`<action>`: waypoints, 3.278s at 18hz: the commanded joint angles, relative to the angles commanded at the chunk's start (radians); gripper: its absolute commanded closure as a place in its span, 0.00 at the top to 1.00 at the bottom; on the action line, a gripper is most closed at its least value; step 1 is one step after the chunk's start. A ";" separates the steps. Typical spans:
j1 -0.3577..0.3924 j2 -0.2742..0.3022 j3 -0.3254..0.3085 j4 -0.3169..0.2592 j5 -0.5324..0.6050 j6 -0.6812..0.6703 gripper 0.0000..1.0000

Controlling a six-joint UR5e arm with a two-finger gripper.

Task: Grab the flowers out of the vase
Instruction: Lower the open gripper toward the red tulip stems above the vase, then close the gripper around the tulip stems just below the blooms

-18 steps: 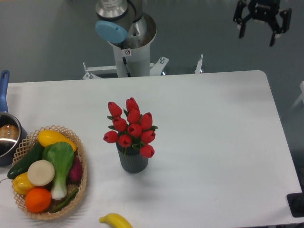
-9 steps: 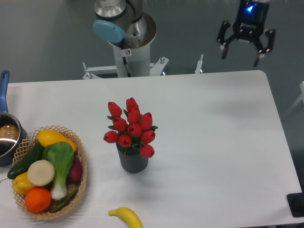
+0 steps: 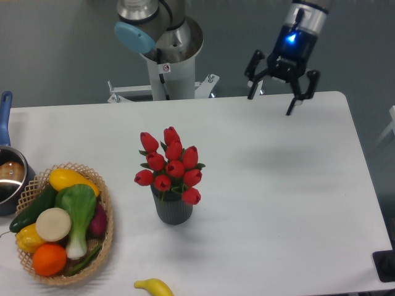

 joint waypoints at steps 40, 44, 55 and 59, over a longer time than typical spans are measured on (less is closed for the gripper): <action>-0.321 -0.247 0.023 0.233 -0.133 -0.152 1.00; -0.328 -0.268 0.034 0.241 -0.135 -0.150 1.00; -0.359 -0.304 0.055 0.275 -0.149 -0.149 0.96; -0.356 -0.304 0.054 0.275 -0.160 -0.152 0.69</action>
